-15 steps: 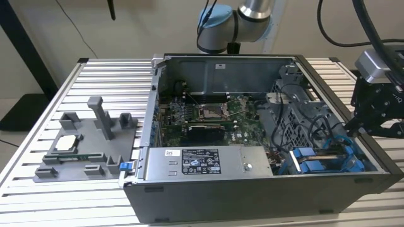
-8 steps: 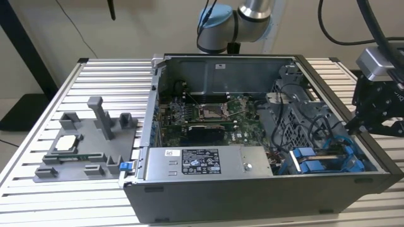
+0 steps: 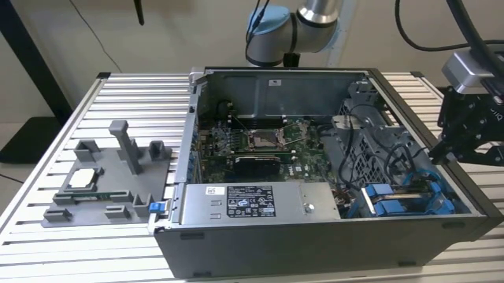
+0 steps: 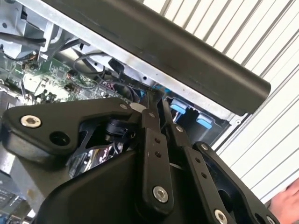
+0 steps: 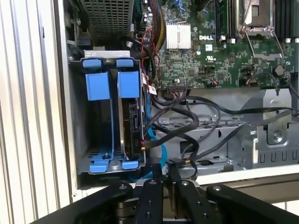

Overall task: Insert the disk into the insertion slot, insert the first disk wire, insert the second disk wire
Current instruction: 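Insert the second disk wire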

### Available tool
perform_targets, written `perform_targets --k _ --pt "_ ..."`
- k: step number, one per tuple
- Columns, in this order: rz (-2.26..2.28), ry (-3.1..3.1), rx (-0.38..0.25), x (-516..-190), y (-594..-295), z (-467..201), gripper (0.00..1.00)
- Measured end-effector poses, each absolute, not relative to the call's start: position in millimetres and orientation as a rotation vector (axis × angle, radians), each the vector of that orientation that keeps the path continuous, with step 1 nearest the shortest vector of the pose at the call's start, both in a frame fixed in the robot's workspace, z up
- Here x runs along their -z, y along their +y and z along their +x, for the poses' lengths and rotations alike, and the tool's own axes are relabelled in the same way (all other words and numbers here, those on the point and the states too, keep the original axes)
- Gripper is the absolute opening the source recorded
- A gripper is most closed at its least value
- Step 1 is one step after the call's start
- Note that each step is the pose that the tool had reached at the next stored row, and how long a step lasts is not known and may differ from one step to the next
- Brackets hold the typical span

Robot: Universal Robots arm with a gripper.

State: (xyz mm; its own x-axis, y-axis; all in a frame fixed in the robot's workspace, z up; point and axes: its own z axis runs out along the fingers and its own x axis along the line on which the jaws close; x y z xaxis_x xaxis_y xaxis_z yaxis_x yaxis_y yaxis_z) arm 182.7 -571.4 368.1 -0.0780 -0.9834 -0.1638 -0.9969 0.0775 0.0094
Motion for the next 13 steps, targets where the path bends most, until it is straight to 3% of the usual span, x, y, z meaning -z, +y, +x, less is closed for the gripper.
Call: perform_targets --k 13 --pt "-2.019 2.222 -0.205 -384.0 -571.4 169.8 0.0"
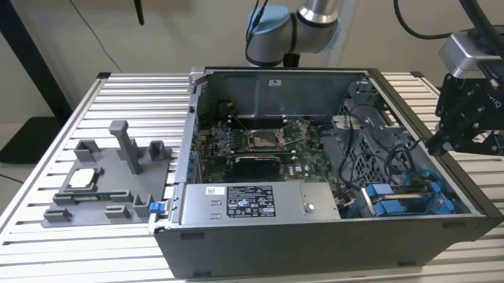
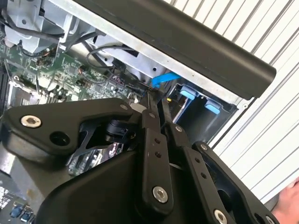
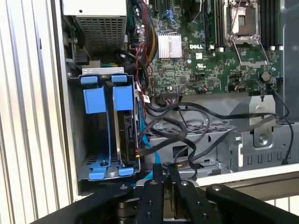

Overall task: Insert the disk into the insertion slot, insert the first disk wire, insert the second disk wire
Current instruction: 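Insert the second disk wire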

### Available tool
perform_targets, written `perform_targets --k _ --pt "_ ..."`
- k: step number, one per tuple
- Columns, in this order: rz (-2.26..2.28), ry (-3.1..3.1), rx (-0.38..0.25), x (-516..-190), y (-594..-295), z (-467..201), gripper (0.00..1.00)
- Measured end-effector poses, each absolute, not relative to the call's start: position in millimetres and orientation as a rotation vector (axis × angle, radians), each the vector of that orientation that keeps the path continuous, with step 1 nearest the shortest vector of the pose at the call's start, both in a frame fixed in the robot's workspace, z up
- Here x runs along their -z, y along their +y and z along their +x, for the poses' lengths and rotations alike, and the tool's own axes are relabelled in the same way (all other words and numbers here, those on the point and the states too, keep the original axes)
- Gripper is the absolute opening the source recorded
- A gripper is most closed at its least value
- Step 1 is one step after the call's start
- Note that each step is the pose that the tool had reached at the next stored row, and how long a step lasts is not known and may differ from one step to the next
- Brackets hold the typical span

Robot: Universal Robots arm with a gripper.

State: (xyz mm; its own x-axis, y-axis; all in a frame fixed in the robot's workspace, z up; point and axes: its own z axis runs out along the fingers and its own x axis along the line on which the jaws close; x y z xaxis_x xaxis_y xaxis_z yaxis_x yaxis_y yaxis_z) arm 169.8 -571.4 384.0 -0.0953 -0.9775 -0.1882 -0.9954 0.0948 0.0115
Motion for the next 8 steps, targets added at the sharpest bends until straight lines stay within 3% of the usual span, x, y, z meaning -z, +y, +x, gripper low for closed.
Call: perform_targets --k 8 --pt "-2.009 2.224 -0.211 -386.9 -571.4 156.4 0.0"
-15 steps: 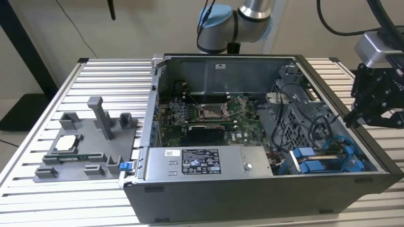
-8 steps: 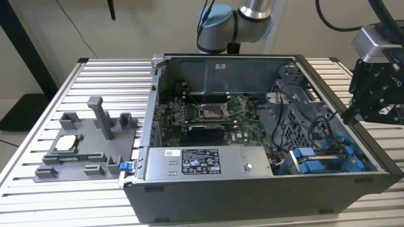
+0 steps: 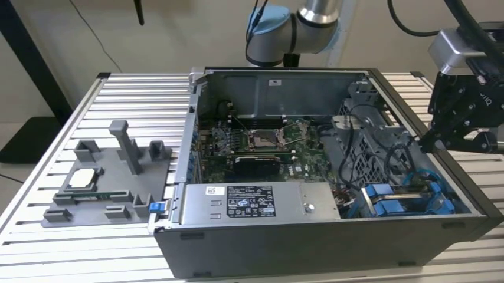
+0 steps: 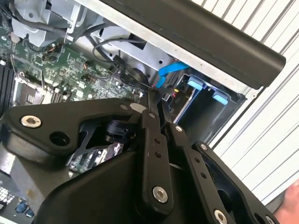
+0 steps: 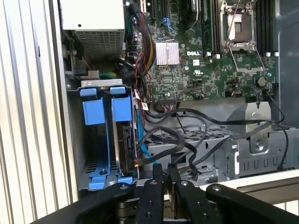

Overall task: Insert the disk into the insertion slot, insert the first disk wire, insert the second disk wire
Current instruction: 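Insert the second disk wire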

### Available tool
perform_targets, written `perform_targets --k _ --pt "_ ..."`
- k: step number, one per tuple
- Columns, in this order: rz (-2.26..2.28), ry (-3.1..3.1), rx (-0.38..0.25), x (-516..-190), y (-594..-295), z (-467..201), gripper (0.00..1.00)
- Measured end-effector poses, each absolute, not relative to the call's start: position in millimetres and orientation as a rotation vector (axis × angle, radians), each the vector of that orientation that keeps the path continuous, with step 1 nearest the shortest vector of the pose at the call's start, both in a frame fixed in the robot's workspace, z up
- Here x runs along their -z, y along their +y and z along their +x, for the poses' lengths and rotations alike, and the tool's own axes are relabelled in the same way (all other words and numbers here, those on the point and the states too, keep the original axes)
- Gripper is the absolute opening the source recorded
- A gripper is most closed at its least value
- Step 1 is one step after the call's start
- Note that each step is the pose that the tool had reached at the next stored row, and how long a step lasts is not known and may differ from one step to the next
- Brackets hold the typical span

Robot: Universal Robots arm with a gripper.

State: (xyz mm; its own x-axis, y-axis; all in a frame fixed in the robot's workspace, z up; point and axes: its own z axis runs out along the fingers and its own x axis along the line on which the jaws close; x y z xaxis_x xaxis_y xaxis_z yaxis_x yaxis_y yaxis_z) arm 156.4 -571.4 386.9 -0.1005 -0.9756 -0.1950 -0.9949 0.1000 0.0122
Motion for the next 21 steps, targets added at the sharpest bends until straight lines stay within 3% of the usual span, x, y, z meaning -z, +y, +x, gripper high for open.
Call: perform_targets --k 21 --pt "-2.015 2.239 -0.208 -387.2 -571.6 108.8 0.0"
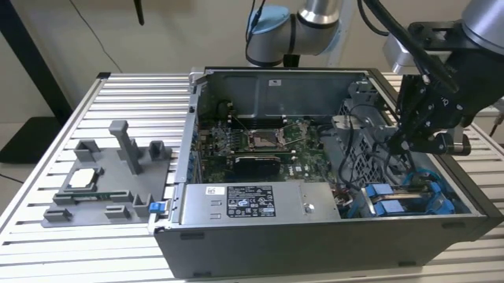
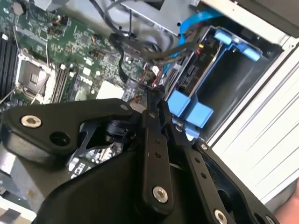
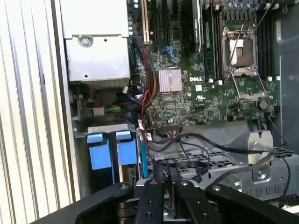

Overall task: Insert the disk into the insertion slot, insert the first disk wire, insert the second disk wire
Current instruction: 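Insert the second disk wire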

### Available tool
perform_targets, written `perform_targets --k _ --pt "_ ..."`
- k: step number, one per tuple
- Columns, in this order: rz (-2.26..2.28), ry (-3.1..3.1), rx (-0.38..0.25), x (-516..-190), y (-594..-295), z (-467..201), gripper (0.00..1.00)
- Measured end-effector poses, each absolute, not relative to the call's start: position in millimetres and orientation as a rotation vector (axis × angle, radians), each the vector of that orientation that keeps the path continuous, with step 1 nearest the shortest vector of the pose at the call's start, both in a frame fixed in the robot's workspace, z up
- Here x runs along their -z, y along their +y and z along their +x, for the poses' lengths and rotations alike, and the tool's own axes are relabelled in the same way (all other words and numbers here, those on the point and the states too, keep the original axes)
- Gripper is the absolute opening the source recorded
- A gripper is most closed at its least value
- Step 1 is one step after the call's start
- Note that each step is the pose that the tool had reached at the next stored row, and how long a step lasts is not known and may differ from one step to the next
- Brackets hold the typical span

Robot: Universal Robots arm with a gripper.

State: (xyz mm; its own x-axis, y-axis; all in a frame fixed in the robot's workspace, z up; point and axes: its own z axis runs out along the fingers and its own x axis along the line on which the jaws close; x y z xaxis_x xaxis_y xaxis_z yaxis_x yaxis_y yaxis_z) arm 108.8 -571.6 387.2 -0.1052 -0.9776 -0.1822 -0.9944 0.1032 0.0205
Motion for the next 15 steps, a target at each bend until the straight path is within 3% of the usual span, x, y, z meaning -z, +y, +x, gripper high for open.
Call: perform_targets --k 15 --pt "-2.069 2.251 -0.186 -372.9 -581.4 114.8 0.0"
